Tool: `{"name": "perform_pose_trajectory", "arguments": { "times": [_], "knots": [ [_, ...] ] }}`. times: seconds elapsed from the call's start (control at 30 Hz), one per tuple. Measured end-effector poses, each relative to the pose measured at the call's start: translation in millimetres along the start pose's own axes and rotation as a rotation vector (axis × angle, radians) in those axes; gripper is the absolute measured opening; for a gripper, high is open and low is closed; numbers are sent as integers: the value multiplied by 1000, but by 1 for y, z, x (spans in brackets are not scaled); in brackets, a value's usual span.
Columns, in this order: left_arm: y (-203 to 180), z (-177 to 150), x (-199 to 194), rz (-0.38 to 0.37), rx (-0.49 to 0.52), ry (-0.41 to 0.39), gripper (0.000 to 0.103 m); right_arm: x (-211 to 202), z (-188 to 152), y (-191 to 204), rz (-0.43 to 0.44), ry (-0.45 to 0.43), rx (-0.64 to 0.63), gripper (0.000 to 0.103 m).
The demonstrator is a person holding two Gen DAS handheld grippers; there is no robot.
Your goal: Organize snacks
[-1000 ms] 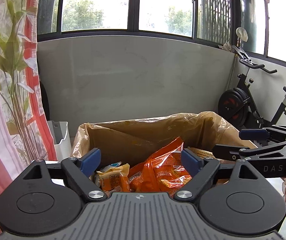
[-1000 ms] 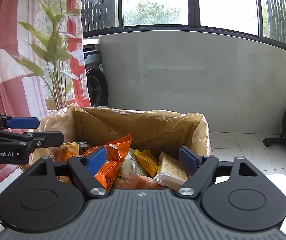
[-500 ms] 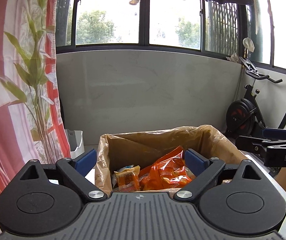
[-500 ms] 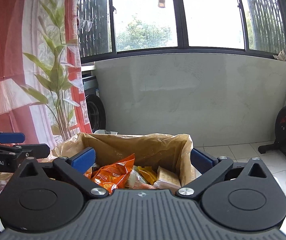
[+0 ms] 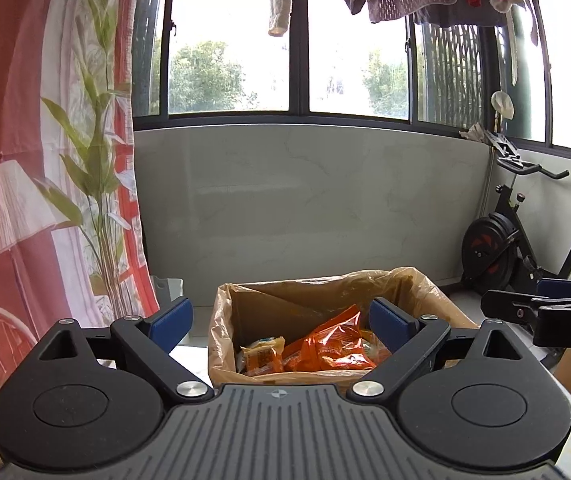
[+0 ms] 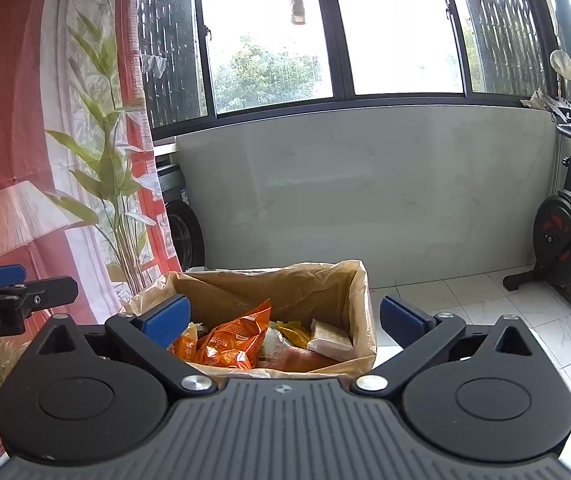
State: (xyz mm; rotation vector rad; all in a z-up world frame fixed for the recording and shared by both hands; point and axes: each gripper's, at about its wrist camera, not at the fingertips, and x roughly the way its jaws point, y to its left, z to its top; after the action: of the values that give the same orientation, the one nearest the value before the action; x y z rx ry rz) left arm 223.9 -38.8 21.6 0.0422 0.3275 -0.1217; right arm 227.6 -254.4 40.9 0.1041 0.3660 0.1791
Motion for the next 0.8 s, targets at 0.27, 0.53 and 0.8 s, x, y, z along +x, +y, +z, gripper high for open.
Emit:
{"name": "perform_pose_trajectory", "arguments": {
  "times": [0.27, 0.53, 0.8],
  "knots": [
    [3, -2, -5, 31, -23, 13, 96, -8, -5, 0, -19, 10, -5, 103],
    [4, -1, -9, 50, -14, 18, 96, -11, -4, 1, -39, 0, -16, 103],
    [4, -1, -10, 56, -4, 25, 96, -11, -6, 0, -53, 0, -19, 103]
  ]
}}
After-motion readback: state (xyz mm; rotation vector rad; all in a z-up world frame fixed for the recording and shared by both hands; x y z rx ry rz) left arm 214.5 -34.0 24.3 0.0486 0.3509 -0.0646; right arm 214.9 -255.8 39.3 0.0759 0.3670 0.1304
